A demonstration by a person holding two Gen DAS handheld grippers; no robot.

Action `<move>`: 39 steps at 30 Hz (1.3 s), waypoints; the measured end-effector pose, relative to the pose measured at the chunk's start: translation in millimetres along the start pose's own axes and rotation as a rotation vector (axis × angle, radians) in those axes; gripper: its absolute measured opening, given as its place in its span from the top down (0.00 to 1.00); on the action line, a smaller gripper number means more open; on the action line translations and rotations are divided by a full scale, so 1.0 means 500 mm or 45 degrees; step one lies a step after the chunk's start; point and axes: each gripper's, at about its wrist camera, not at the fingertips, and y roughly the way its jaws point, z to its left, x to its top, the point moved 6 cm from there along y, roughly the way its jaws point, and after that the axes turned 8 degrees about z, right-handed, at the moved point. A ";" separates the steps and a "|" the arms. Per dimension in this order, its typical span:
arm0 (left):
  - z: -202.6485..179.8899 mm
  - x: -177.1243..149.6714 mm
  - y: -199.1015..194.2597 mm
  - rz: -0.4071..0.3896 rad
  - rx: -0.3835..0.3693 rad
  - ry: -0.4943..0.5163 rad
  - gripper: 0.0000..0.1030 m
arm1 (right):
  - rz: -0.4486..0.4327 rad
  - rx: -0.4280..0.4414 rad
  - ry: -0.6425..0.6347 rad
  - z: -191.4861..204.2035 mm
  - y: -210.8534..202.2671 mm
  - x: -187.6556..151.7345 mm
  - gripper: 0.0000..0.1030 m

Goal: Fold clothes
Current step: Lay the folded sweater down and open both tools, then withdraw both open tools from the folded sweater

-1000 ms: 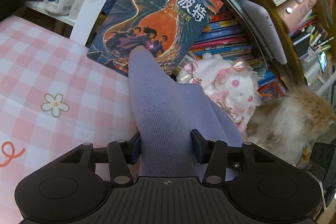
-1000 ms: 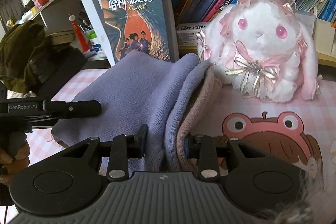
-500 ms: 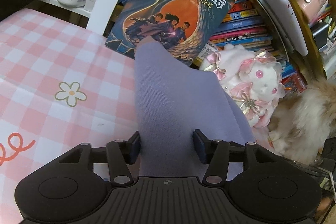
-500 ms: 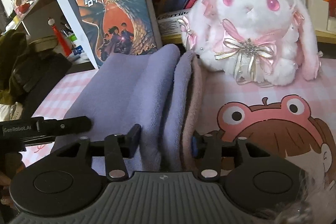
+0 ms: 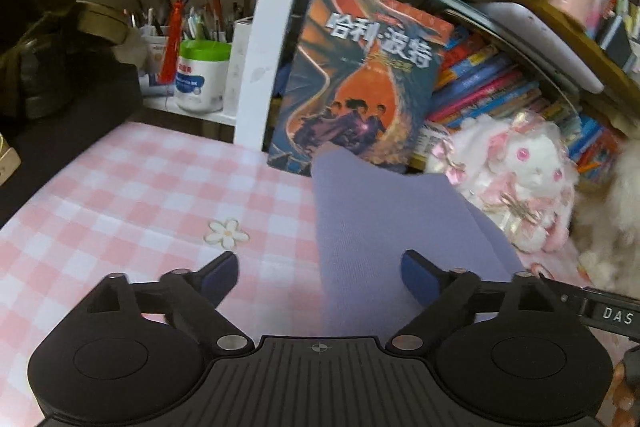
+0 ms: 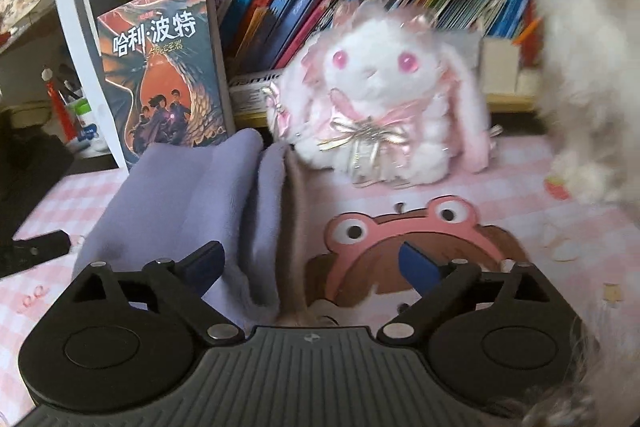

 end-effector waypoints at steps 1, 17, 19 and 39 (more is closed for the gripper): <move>-0.004 -0.007 -0.007 0.004 -0.007 0.007 0.09 | -0.008 -0.009 -0.013 0.001 -0.008 -0.007 0.05; -0.055 -0.130 -0.079 0.053 0.196 0.175 0.02 | 0.054 -0.155 -0.084 0.012 -0.076 -0.126 0.00; -0.060 -0.137 -0.085 0.049 0.216 0.203 0.02 | 0.055 -0.165 -0.095 0.013 -0.083 -0.140 0.00; -0.081 -0.157 -0.096 0.087 0.187 0.268 0.01 | 0.068 -0.164 -0.063 0.008 -0.115 -0.181 0.00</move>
